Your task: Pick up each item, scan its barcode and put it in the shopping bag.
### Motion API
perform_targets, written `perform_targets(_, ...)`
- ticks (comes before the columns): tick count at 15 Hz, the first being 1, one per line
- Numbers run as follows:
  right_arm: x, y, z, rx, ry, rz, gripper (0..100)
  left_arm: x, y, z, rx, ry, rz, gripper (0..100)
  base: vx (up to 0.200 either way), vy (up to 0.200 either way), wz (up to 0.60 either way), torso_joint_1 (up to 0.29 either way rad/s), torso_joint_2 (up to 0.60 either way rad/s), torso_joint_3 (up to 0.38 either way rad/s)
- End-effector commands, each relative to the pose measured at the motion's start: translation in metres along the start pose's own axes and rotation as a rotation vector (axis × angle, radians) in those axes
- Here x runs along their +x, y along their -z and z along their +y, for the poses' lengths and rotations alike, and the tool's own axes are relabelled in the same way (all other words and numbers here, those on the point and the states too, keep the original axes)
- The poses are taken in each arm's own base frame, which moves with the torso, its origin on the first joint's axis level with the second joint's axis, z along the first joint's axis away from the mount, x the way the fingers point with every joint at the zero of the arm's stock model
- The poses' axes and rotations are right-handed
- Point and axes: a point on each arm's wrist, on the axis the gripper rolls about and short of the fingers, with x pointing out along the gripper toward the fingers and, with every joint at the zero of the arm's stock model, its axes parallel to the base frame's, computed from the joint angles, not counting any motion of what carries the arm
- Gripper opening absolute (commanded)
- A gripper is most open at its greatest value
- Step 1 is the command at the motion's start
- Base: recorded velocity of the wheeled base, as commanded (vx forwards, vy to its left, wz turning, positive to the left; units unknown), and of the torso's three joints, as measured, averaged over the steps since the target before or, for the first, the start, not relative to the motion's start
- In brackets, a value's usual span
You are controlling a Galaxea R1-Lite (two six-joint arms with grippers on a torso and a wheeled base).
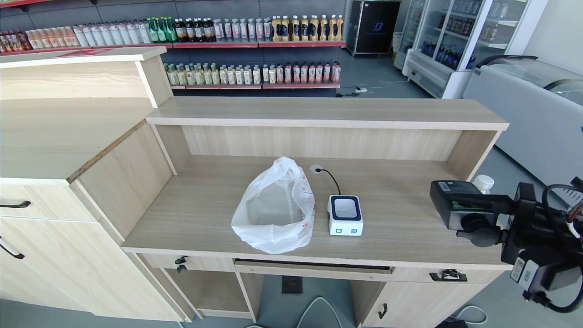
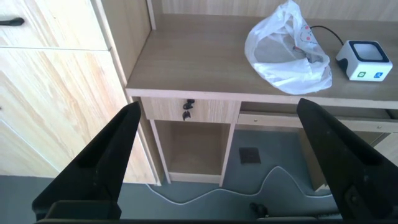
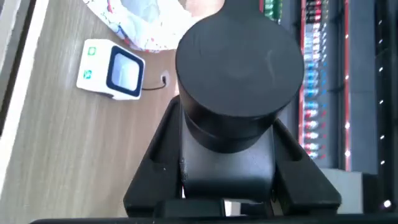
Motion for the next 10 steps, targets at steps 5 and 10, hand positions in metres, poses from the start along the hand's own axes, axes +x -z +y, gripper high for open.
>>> perform_targets(5,0.025,-0.07,-0.052,-0.734,0.337,-0.256,0,0.0,0.0,0.0,0.0,0.0,0.002,100,0.0,0.0,0.0,0.0,0.0,0.0)
perform_targets(10,0.057,-0.109,-0.07,-0.852,0.592,-0.367,0,0.0,0.0,0.0,0.0,0.0,0.002,100,0.0,0.0,0.0,0.0,0.0,0.0)
